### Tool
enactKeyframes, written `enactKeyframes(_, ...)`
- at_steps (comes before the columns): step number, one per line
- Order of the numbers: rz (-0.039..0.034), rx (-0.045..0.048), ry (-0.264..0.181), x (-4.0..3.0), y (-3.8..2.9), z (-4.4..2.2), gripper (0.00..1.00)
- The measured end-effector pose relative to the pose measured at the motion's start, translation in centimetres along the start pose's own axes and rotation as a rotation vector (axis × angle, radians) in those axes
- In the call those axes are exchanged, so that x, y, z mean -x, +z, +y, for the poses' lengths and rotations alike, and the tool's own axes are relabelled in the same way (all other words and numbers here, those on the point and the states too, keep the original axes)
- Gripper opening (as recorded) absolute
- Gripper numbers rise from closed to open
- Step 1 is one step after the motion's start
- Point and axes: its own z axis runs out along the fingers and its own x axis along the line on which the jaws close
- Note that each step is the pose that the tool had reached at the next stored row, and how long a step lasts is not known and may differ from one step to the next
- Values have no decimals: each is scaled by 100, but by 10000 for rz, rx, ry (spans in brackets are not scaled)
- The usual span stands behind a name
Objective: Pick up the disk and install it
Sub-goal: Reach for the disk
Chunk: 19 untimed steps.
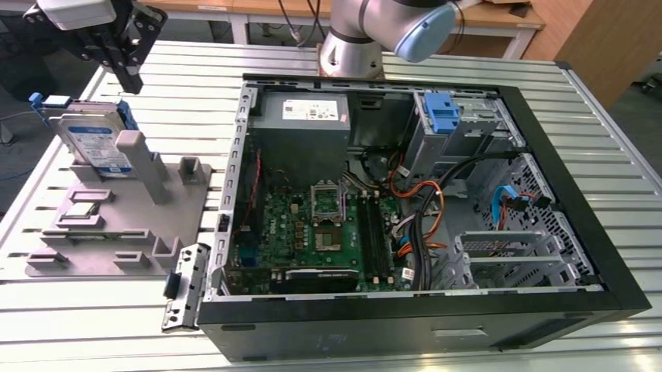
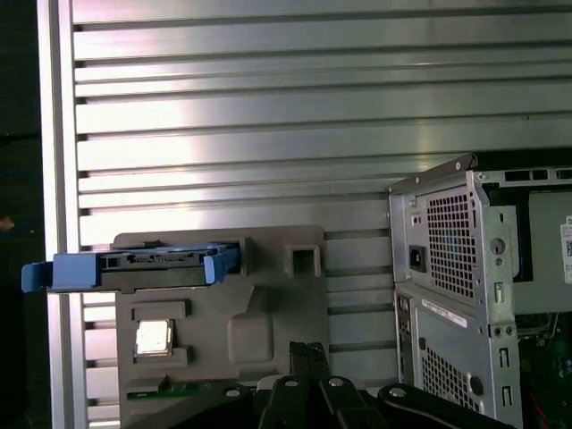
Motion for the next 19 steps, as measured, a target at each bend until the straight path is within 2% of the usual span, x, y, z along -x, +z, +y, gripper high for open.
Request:
enactKeyframes(12, 0, 0, -1, -86, 4, -7, 10)
enactKeyframes(19, 0, 0, 0, -169, 8, -13, 10)
